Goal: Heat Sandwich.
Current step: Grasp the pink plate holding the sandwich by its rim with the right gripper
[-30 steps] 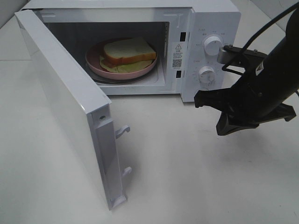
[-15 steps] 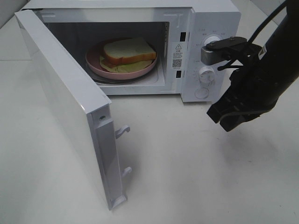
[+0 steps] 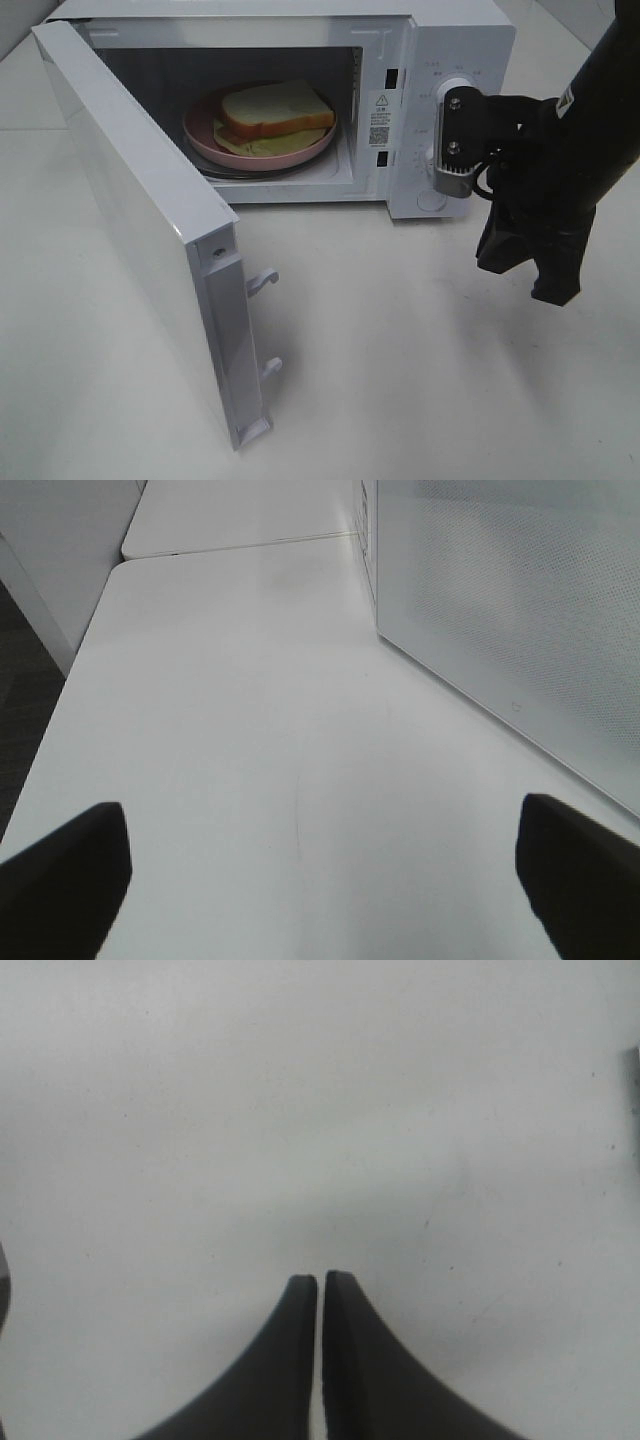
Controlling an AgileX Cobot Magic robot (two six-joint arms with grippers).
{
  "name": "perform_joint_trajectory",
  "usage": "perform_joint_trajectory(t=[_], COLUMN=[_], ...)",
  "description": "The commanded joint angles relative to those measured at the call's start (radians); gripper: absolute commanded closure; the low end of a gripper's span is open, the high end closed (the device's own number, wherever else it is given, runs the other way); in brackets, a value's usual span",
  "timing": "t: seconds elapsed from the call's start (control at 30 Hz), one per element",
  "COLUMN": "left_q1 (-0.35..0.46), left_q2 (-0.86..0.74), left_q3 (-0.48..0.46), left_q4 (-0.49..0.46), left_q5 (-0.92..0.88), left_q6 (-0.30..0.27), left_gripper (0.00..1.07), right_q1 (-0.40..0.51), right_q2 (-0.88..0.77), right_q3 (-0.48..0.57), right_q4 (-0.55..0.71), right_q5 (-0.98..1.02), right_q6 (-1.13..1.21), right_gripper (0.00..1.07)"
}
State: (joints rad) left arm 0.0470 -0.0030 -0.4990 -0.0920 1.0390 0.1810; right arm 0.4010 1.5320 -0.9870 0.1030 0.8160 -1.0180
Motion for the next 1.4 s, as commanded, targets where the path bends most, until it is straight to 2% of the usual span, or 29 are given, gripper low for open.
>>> perform_joint_trajectory(t=[0.03,0.2,0.33,0.37,0.4,0.43,0.47,0.57,0.6,0.67,0.73,0.83,0.97,1.2,1.4], left_q1=[-0.010,-0.010,-0.010,-0.010,-0.010,-0.010,-0.010,-0.010,-0.010,-0.010,-0.010,-0.010,-0.010,-0.010,-0.010], left_q2=[-0.024,-0.024,-0.024,-0.024,-0.024,-0.024,-0.024,-0.024,-0.024,-0.024,-0.024,-0.024,-0.024,-0.024,-0.024], left_q3=[0.001,0.001,0.001,0.001,0.001,0.001,0.001,0.001,0.001,0.001,0.001,0.001,0.001,0.001,0.001], left_q4=[0.001,0.001,0.001,0.001,0.001,0.001,0.001,0.001,0.001,0.001,0.001,0.001,0.001,0.001,0.001], left_q5=[-0.005,-0.005,-0.005,-0.005,-0.005,-0.005,-0.005,-0.005,-0.005,-0.005,-0.005,-0.005,-0.005,-0.005,-0.005], left_q6=[-0.006,-0.006,-0.006,-0.006,-0.006,-0.006,-0.006,-0.006,-0.006,-0.006,-0.006,-0.006,-0.006,-0.006,-0.006], left_gripper=[0.03,0.03,0.03,0.03,0.03,0.03,0.03,0.03,0.03,0.03,0.03,0.03,0.03,0.03,0.03], right_q1=[-0.004,-0.004,-0.004,-0.003,-0.002,-0.002,-0.002,-0.002,-0.002,-0.002,-0.002,-0.002,-0.002,0.072,0.098], right_q2=[-0.007,-0.007,-0.007,-0.007,-0.007,-0.007,-0.007,-0.007,-0.007,-0.007,-0.007,-0.007,-0.007,-0.004,-0.004], right_q3=[-0.004,-0.004,-0.004,-0.004,-0.004,-0.004,-0.004,-0.004,-0.004,-0.004,-0.004,-0.008,-0.026,-0.079,-0.116], right_q4=[-0.002,-0.043,-0.072,-0.077,-0.078,-0.078,-0.080,-0.080,-0.080,-0.080,-0.080,-0.080,-0.081,-0.179,-0.190], right_q5=[0.004,-0.005,-0.024,-0.032,-0.035,-0.035,-0.038,-0.045,-0.045,-0.040,-0.035,-0.027,-0.023,-0.039,-0.080], right_q6=[-0.189,-0.292,-0.296,-0.296,-0.296,-0.296,-0.296,-0.290,-0.290,-0.249,-0.222,-0.198,-0.193,-0.155,-0.156], right_gripper=[1.02,1.00,0.89,0.79,0.72,0.72,0.66,0.43,0.43,0.28,0.21,0.17,0.17,0.18,0.18])
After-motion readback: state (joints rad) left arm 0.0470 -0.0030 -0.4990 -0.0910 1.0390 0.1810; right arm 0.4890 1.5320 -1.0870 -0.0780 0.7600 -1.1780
